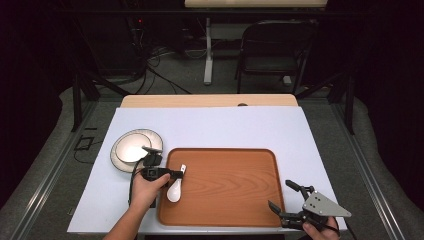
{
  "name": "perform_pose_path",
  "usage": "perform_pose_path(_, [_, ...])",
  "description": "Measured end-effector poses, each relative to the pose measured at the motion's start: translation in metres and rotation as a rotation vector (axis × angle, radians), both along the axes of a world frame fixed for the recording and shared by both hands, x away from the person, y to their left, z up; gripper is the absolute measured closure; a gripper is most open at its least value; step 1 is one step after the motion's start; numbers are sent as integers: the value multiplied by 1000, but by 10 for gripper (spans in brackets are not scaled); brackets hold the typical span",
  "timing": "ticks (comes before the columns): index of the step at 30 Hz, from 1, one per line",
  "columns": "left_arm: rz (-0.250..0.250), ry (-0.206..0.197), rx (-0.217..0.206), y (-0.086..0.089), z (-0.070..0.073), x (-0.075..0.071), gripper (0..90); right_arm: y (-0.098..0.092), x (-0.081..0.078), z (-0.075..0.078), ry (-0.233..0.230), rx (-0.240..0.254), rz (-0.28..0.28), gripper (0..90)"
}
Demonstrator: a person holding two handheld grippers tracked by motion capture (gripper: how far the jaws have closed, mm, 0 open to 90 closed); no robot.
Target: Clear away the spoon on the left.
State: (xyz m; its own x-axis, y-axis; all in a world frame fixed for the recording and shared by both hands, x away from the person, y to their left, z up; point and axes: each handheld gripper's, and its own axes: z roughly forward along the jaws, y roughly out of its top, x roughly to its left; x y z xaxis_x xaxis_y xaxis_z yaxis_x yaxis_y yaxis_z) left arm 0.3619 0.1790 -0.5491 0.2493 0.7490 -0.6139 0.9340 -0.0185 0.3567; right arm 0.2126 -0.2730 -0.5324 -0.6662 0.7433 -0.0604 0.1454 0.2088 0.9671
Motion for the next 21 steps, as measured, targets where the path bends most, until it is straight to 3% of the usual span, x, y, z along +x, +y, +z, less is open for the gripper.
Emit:
perform_pose_path(3, [4,-7,5,1,0,-1,755,0,0,0,1,0,0,144])
perform_pose_path(5, [1,-38,39,1,2,-2,738,0,0,0,1,-1,0,144])
perform_pose_path(11, [7,-89,70,1,7,-6,660,0,0,0,2,-1,1,144])
perform_pose_path(21, [0,-155,96,2,14,-9,534,0,0,0,1,-2,1,144])
